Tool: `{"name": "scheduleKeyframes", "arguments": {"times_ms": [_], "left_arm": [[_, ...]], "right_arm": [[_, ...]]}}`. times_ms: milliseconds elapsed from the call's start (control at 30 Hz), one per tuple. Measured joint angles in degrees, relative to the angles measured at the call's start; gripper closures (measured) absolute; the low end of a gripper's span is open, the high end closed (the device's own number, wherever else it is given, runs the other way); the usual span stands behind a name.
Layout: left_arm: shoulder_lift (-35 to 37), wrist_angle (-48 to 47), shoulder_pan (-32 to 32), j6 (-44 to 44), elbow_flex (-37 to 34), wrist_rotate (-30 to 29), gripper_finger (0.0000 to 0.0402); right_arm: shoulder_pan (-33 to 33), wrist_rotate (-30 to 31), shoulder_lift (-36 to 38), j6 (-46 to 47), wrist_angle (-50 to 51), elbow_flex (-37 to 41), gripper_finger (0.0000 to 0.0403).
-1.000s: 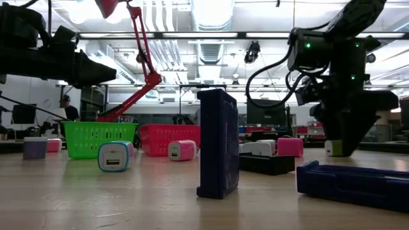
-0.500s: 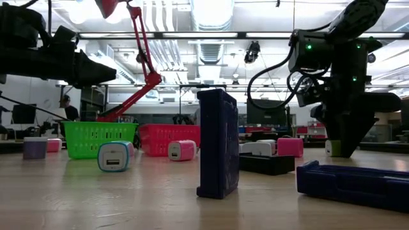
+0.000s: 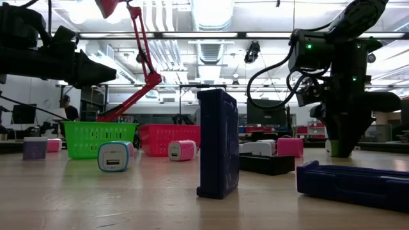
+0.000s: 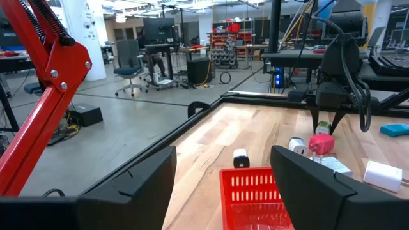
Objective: Pick & Place Office items
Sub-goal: Put the right green charger adapter into the red bin
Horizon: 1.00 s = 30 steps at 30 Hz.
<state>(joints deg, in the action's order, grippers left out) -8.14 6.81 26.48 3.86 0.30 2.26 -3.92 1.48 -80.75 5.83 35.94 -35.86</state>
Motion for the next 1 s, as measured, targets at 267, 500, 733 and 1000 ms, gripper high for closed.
{"name": "scheduleKeyframes", "arguments": {"times_ms": [267,500,733,1000], "left_arm": [[0.00,0.00,0.02,0.00,0.00,0.00,0.0144],[0.00,0.00,0.02,0.00,0.02,0.00,0.0144],[0.00,0.00,0.00,0.00,0.00,0.00,0.0144],[0.00,0.00,0.02,0.00,0.02,0.00,0.0145]], "right_arm": [[0.02,0.20,1.42,0.17,1.72,-2.71,0.0260],[0.02,0.20,5.00,0.01,2.14,-7.33,0.0260],[0.01,0.20,6.42,-1.88,-0.44,-12.90,0.0256],[-0.09,-0.04,1.88,-14.28,-8.55,-21.02,0.0257]]}}
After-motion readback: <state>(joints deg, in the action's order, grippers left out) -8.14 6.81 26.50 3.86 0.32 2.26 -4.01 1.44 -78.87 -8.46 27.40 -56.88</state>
